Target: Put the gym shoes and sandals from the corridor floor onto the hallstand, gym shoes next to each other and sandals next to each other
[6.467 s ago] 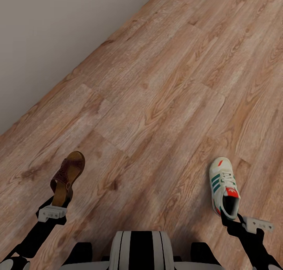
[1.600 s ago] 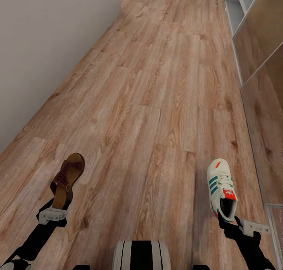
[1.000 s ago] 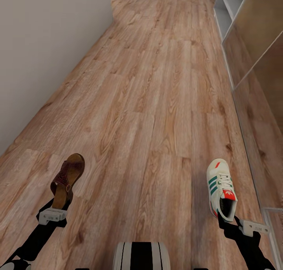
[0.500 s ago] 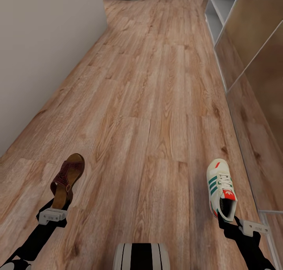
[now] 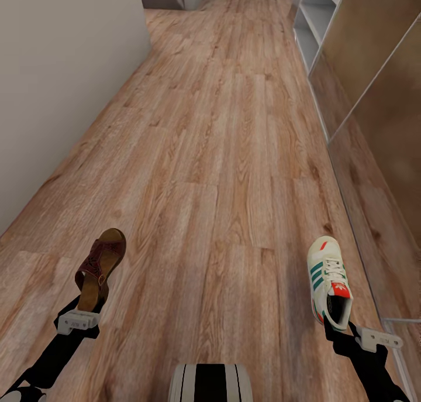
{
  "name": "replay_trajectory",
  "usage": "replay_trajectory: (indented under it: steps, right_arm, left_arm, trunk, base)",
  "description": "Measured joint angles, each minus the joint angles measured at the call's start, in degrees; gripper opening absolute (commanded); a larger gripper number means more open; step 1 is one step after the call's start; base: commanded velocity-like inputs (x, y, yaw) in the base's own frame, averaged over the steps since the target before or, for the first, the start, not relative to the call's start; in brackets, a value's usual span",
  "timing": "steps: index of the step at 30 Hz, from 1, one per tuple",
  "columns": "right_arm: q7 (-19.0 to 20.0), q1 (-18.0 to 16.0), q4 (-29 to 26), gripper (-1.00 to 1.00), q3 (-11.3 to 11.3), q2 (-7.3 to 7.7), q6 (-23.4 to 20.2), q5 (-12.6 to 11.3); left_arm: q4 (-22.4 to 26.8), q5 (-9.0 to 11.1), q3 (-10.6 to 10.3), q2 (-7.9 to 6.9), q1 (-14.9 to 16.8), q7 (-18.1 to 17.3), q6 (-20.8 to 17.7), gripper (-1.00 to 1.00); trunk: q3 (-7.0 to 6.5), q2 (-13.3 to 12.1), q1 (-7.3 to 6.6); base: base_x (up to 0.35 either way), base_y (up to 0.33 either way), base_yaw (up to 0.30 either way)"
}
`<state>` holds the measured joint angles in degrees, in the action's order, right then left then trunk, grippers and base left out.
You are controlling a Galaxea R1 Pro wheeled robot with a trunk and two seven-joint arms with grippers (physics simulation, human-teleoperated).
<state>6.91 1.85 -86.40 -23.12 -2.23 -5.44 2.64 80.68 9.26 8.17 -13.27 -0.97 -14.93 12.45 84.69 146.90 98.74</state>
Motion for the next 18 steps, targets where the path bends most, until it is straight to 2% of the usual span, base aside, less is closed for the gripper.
replay_trajectory:
  steps: [18]
  right_arm:
    - [0.0, 0.0, 0.0, -1.0, 0.0, 0.0, 0.0, 0.0]
  left_arm:
    - [0.0, 0.08, 0.0, 0.0, -0.01, 0.0, -0.02, -1.0]
  trunk:
    - [-1.56, 0.0, 0.0]
  base:
    - [0.004, 0.001, -0.07]
